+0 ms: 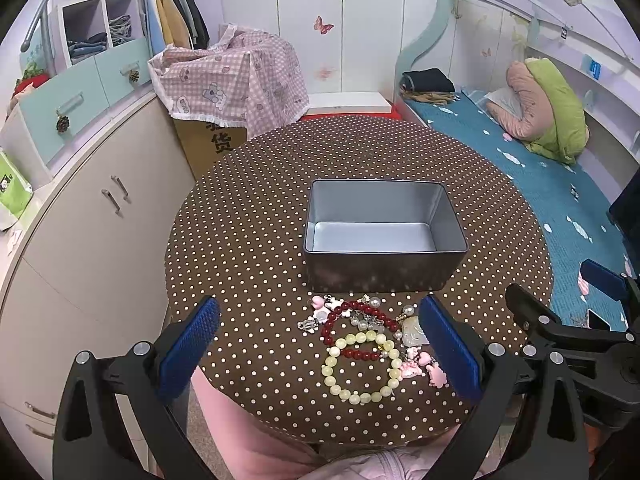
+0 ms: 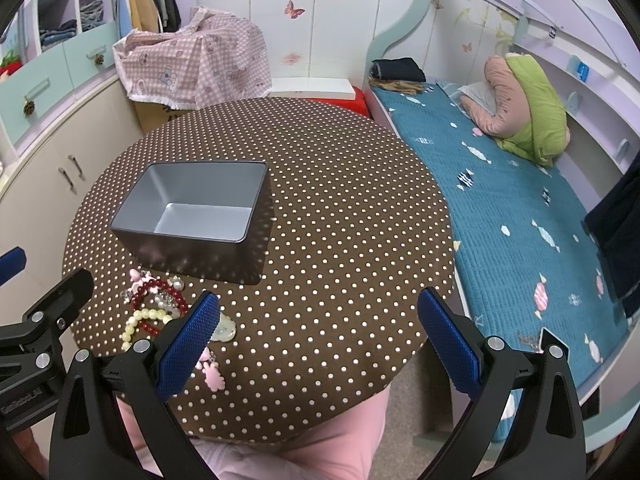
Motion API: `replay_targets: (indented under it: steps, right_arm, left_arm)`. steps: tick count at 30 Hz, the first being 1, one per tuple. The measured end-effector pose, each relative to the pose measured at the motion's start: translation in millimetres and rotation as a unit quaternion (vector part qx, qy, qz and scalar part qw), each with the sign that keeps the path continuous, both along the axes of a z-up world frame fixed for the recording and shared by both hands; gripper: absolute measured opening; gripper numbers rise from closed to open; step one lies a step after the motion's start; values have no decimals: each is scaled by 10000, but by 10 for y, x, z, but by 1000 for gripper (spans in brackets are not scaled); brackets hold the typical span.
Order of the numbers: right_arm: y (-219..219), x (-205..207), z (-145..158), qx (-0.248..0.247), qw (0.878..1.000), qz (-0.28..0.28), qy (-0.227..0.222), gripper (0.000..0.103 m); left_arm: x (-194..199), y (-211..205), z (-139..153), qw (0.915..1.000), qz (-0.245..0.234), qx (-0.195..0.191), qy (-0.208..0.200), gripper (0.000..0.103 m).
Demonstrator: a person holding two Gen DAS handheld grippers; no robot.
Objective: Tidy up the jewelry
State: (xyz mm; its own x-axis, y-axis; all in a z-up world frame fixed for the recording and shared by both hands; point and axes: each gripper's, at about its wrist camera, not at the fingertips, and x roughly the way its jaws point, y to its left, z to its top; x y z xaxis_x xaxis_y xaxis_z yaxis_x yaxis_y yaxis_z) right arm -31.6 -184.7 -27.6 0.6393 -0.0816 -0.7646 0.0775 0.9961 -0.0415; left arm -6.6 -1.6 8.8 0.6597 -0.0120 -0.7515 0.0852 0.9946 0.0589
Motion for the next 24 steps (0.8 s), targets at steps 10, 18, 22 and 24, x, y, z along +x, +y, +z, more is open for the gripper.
replay_targets:
  steps: [10,18,22,24]
  right_arm:
    - [42,-5,-25,18,10000,4,7,96]
    - [69,-4,-46,2,10000,7,28,96]
    - [65,1,-59,3,10000,7,38,96]
    - [86,29,-84,-15,10000,5,58,96]
  left_arm:
    - [29,20,6,10000,1,-20,16,96]
    - [38,43,-35,10000,-7,-53,75,96]
    - [42,63,-48,9999,-11,-78,89,96]
    - [50,78,-59,9999,-15,-96,118,96]
